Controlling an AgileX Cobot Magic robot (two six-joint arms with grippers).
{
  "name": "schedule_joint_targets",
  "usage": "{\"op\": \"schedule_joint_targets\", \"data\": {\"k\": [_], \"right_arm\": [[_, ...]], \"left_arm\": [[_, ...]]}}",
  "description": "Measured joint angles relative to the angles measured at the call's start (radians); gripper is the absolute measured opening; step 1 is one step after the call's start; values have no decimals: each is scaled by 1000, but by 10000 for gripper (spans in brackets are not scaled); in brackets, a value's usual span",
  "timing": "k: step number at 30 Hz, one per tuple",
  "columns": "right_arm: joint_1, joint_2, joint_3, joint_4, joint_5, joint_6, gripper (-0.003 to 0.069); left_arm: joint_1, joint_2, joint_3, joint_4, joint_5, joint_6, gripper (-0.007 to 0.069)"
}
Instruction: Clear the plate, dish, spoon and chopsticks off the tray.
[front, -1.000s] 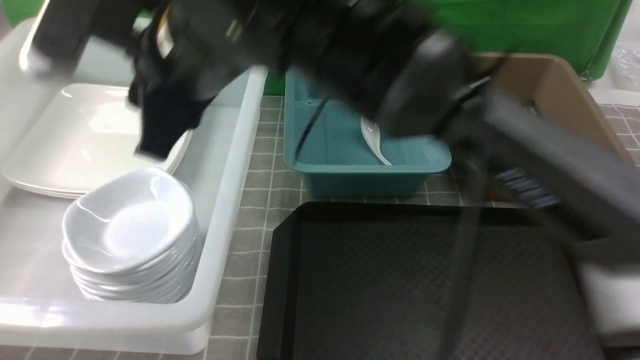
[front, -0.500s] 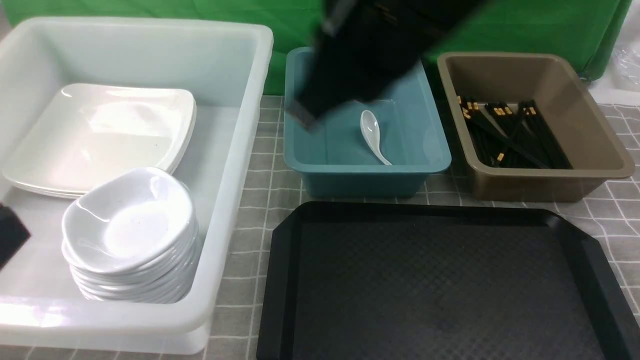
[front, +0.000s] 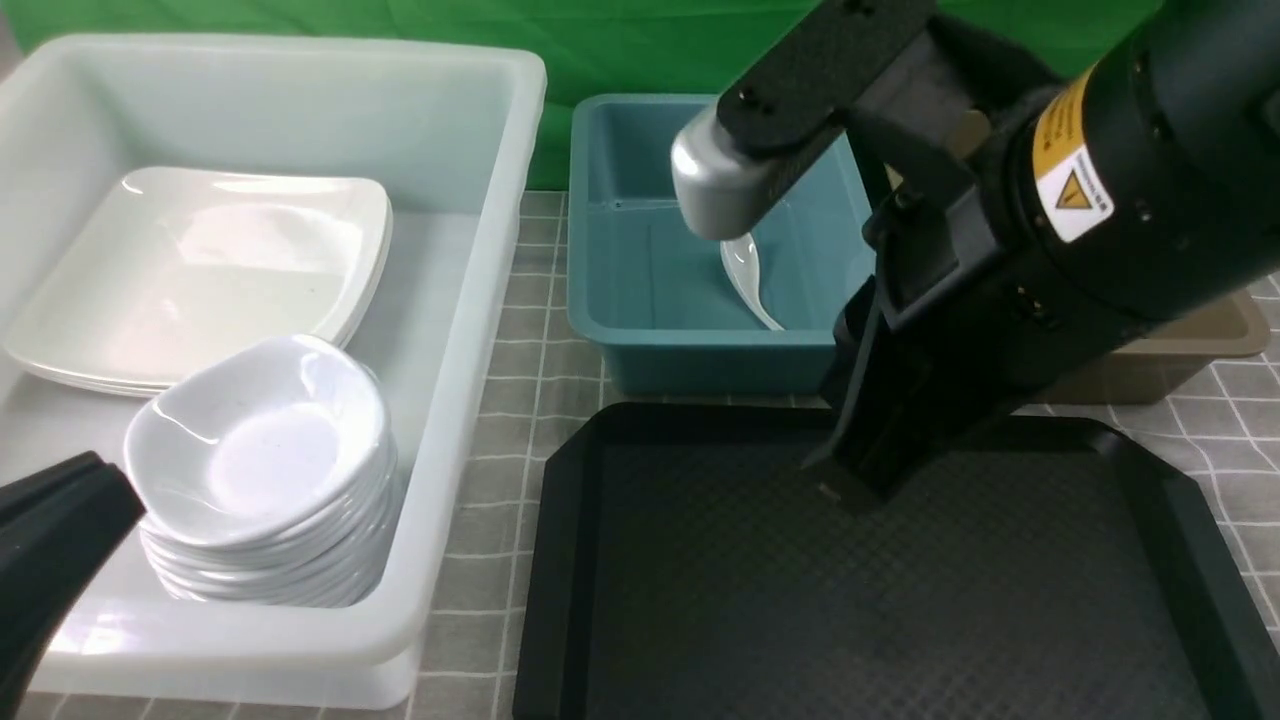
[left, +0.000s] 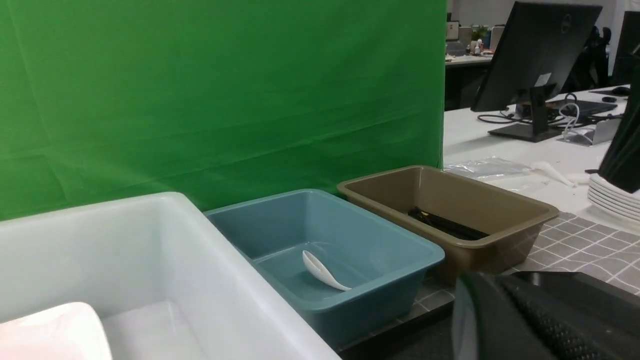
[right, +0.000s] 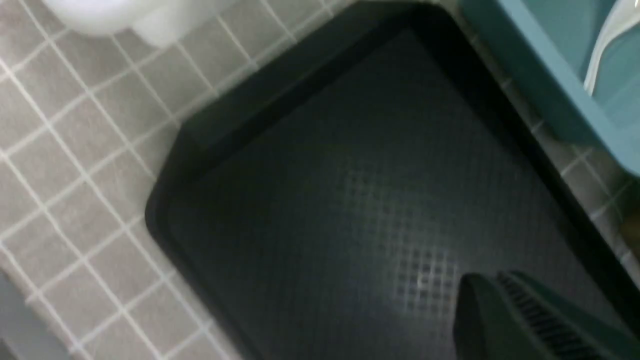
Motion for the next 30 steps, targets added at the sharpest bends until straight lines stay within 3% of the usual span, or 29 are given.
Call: {"op": "schedule_joint_targets", "data": {"k": [11, 15, 18, 21, 26, 30], "right_arm": [[0, -45, 10, -58, -255, -37, 80], [-32, -116, 71, -48, -295, -49, 34], [-96, -170, 159, 1, -402, -49, 19], [-200, -257, 326, 112, -651, -49, 19], [-299, -374, 474, 151, -744, -50, 18], [-451, -546, 667, 180, -766, -50, 18]], "left_arm": [[0, 0, 0, 2, -1, 5, 10], [0, 0, 1, 3, -1, 5, 10], [0, 0, 1, 3, -1, 6, 10], [0, 0, 1, 3, -1, 6, 10], [0, 0, 1, 3, -1, 6, 10], [0, 0, 1, 3, -1, 6, 10]]}}
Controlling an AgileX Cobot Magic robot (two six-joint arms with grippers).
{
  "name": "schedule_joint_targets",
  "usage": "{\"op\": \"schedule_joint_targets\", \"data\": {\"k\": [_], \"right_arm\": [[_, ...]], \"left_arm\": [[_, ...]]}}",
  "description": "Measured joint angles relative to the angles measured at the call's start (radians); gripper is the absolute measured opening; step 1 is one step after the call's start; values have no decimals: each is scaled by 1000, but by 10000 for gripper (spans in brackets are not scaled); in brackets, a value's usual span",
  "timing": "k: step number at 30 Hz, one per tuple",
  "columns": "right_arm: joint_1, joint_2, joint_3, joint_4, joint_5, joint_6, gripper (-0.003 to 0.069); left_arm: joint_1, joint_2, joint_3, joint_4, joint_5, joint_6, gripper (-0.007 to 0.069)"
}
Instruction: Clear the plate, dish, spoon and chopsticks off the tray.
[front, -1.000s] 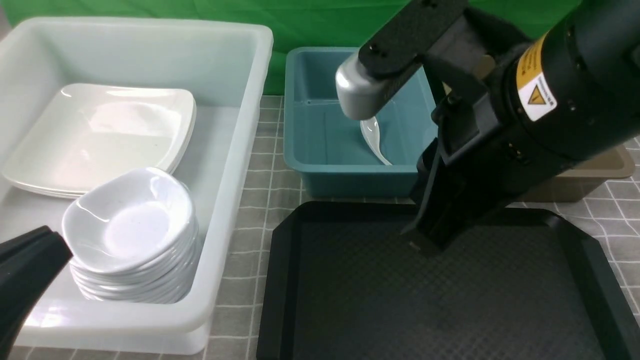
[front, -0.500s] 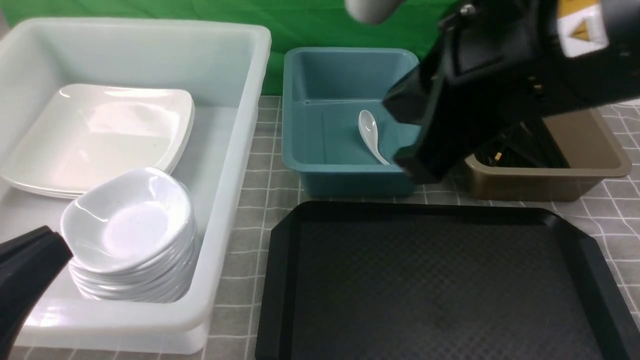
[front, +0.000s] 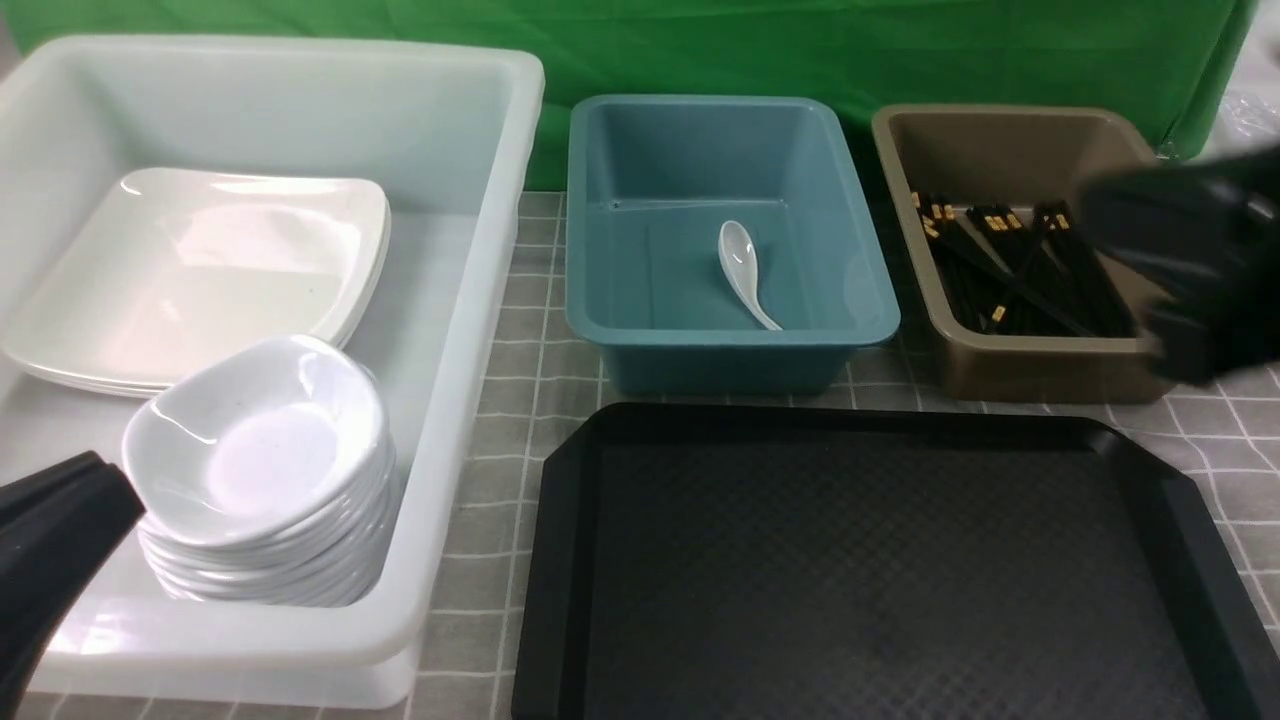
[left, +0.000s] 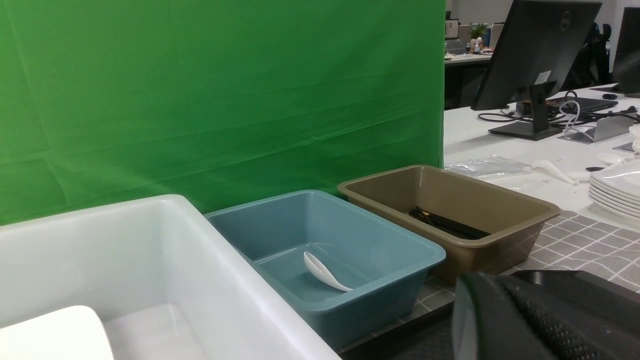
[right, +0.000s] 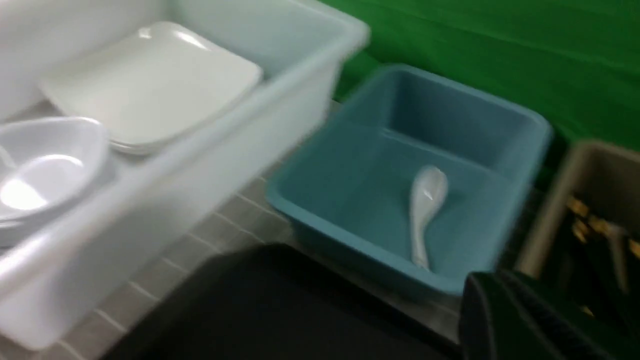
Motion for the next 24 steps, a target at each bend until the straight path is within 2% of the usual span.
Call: {"op": "schedule_joint_targets", "data": {"k": [2, 3, 4, 6, 9, 12, 16, 24], "right_arm": [[-115, -131, 150, 19, -23, 0, 18], [-134, -142, 163, 21, -26, 0, 18], [-214, -247, 286, 25, -57, 0, 18], [-312, -359, 409, 27, -98, 0, 18], [-426, -529, 591, 28, -152, 0, 17], [-492, -681, 740, 29, -166, 0, 17], [-517, -845, 879, 30, -162, -2, 17], [-480, -893, 889, 30, -99, -39, 17]], "left_arm": [[0, 0, 0, 0, 0, 0, 10], [0, 0, 0, 0, 0, 0, 10], [0, 0, 0, 0, 0, 0, 10], [0, 0, 0, 0, 0, 0, 10], [0, 0, 0, 0, 0, 0, 10], [0, 0, 0, 0, 0, 0, 10], [0, 0, 0, 0, 0, 1, 10], [0, 0, 0, 0, -4, 1, 10]]}}
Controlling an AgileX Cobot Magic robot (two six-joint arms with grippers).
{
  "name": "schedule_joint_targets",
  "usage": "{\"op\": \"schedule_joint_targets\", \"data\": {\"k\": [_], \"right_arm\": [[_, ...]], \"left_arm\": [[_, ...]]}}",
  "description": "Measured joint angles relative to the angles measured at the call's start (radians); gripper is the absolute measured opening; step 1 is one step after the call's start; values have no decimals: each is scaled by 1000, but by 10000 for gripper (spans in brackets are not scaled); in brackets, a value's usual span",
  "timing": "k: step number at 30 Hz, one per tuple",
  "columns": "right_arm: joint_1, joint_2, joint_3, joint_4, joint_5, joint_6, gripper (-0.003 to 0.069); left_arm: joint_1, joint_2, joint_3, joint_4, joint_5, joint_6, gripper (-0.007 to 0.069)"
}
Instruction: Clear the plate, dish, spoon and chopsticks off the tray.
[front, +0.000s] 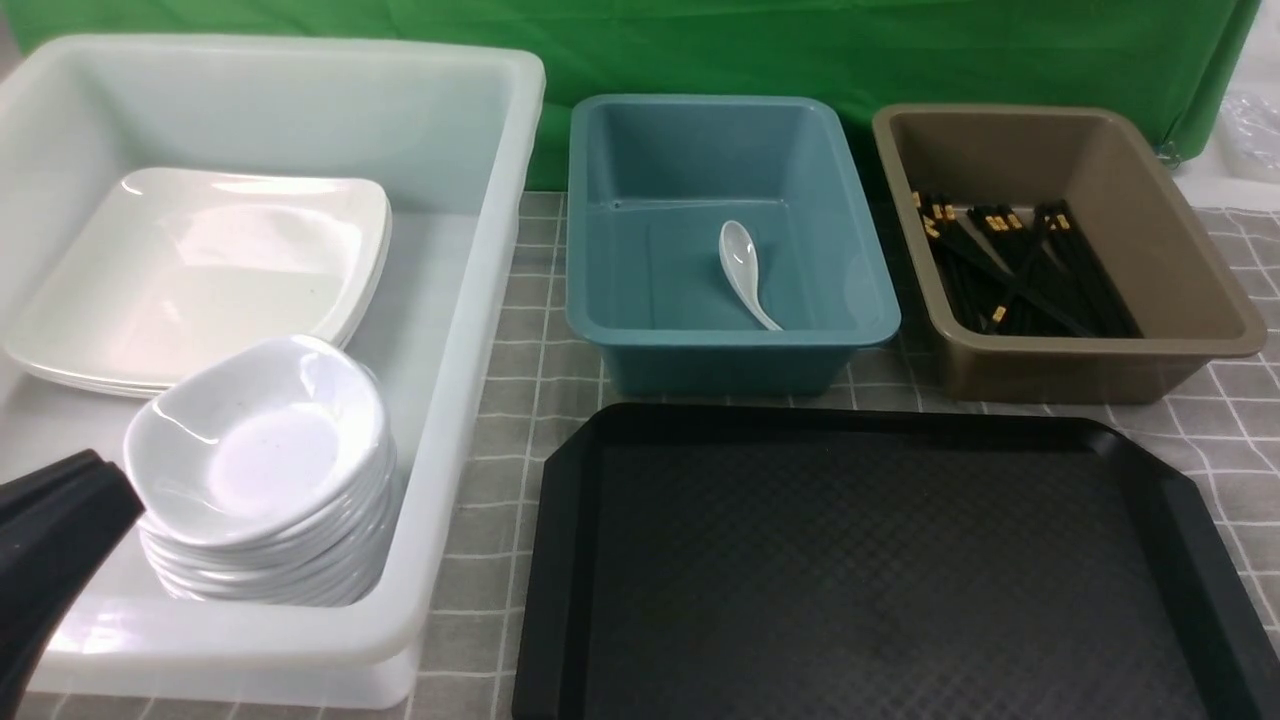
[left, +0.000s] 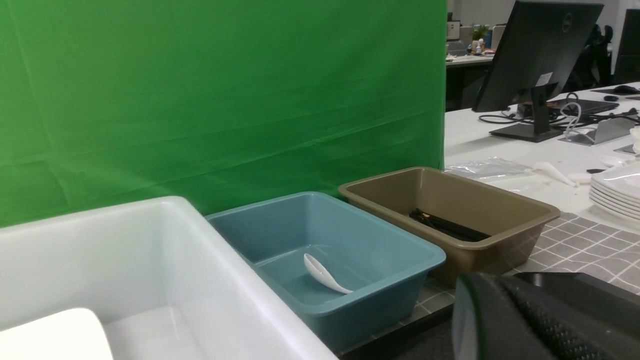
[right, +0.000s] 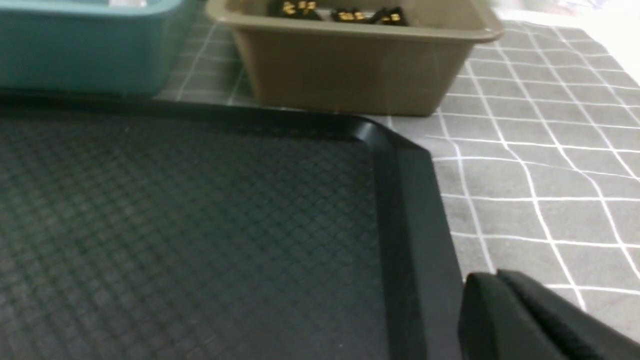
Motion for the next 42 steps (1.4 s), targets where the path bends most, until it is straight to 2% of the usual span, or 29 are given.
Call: {"op": "schedule_joint_targets", "data": {"k": [15, 28, 33, 35, 36, 39, 42], "right_arm": [[5, -1, 0, 13, 4, 62, 34], [5, -1, 0, 13, 5, 62, 97], [5, -1, 0, 13, 5, 62, 111], [5, -1, 0, 13, 5, 62, 113], [5, -1, 0, 13, 5, 62, 113], [5, -1, 0, 13, 5, 63, 120], [5, -1, 0, 13, 5, 63, 125]], "left_arm": [[0, 0, 0, 0, -1, 0, 10], [0, 0, 0, 6, -2, 0, 10], [9, 0, 2, 91, -20, -3, 10], [75, -1, 13, 110, -49, -6, 10], [75, -1, 14, 110, -49, -6, 10], [280, -25, 44, 60, -67, 10, 10], [414, -55, 82, 1, -66, 43, 10]]}}
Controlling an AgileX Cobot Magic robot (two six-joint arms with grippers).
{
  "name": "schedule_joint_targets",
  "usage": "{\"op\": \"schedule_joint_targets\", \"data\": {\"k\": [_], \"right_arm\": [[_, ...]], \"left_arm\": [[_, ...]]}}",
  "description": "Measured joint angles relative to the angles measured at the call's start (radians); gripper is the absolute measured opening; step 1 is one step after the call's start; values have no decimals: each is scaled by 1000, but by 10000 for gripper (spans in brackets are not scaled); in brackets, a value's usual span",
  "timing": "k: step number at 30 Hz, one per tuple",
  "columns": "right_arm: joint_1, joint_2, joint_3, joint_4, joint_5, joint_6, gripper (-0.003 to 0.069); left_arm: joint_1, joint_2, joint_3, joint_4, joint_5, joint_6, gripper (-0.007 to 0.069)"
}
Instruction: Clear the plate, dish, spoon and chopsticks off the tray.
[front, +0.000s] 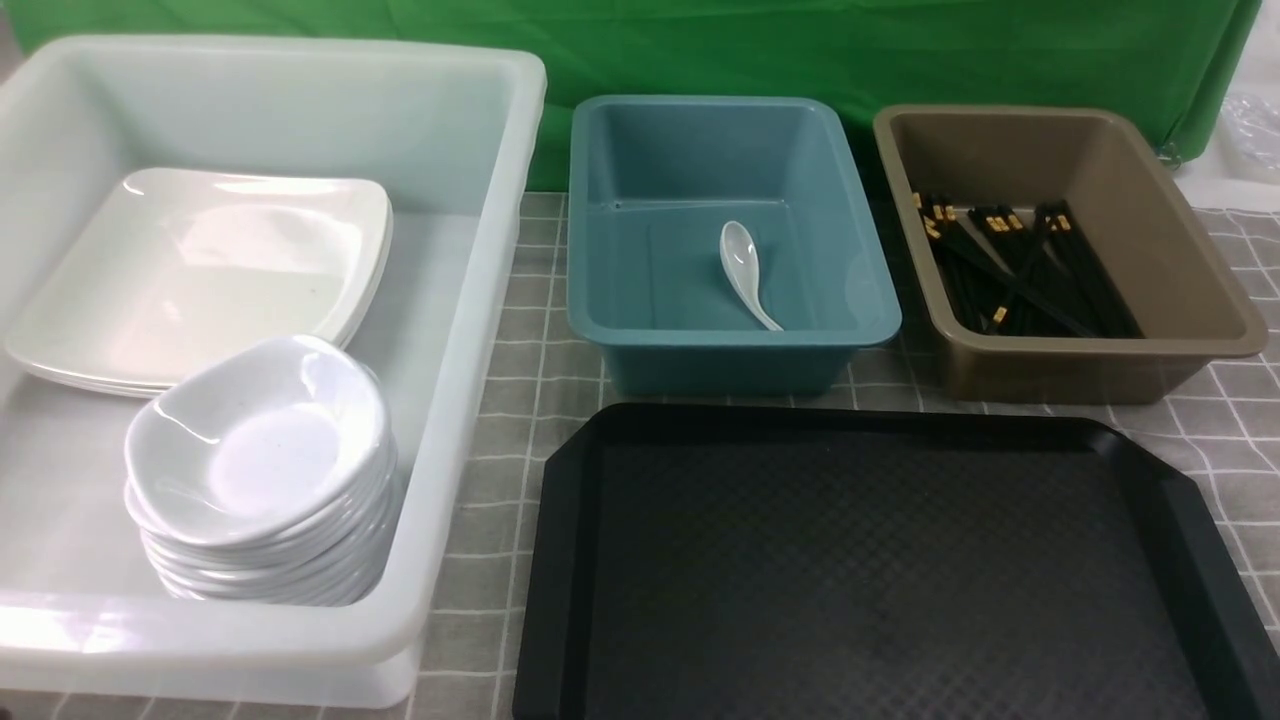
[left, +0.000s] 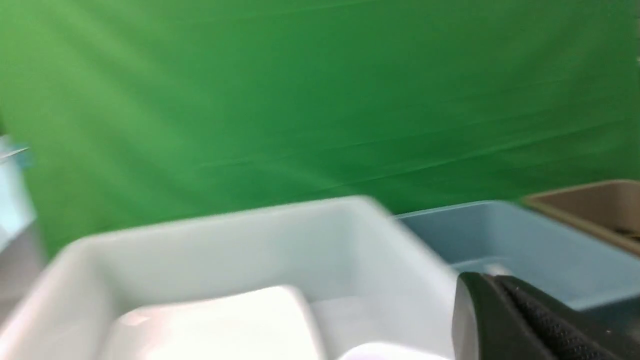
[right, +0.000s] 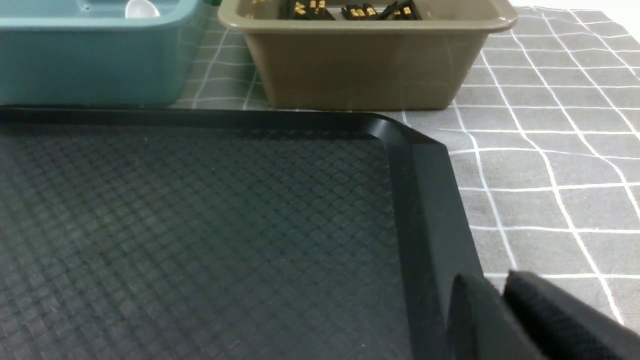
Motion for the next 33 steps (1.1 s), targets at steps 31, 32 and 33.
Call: {"op": "schedule_joint_targets", "data": {"k": [31, 32, 33], "right_arm": [[0, 0, 0, 1, 0, 0, 174], [0, 0, 0, 1, 0, 0, 176], [0, 0, 0, 1, 0, 0, 179]], "left_arm": [[264, -148, 244, -63, 167, 38, 10], [264, -148, 244, -63, 167, 38, 10], [264, -148, 244, -63, 167, 38, 10]]}}
